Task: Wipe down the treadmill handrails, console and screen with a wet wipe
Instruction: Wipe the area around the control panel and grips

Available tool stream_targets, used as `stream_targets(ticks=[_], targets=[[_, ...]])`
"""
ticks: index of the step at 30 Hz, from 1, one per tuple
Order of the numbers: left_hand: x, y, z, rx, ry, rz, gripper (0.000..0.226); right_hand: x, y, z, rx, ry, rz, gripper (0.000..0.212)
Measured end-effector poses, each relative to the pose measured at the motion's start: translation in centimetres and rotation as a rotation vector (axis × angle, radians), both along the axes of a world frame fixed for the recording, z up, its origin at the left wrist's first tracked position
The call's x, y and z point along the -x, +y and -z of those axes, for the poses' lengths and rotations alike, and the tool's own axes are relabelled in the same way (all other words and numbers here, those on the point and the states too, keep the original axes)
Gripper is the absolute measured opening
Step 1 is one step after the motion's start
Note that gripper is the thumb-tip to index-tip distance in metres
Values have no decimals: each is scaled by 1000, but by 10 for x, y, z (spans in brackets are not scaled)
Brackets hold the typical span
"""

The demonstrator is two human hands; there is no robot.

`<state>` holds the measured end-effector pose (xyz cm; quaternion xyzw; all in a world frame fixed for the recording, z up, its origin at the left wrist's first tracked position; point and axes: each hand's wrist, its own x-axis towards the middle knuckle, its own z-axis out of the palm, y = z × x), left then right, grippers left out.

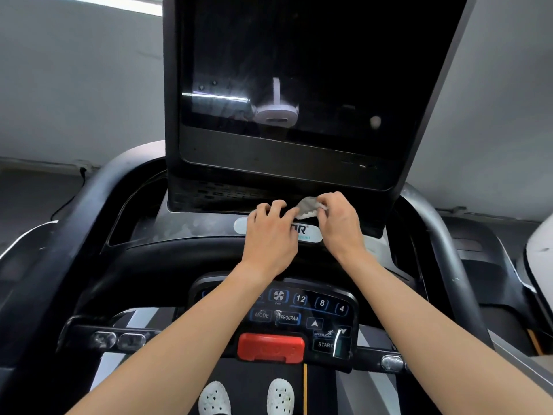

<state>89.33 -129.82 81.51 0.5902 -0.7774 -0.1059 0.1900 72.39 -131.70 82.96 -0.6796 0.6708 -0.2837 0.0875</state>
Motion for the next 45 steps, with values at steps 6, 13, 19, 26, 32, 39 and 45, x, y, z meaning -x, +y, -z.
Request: stream_targets(ticks=[6, 13, 19, 26, 32, 39, 45], targets=[[9, -12, 4, -57, -147, 87, 45, -2, 0, 9, -103, 71, -57, 22], [18, -25, 4, -71, -173, 75, 43, -3, -5, 6, -125, -34, 25, 21], [8, -24, 6, -96, -124, 111, 42, 2, -2, 13, -144, 26, -37, 22], [9, -26, 5, -98, -172, 108, 46, -3, -4, 13, -108, -26, 67, 19], [2, -25, -1, -102, -131, 118, 44, -5, 7, 10, -158, 45, -46, 27], [0, -18, -5, -110, 96, 46, 39, 11, 9, 8, -109, 74, 95, 28], [-8, -11, -2, -64, 92, -43, 30, -12, 9, 5, -66, 68, -37, 22]])
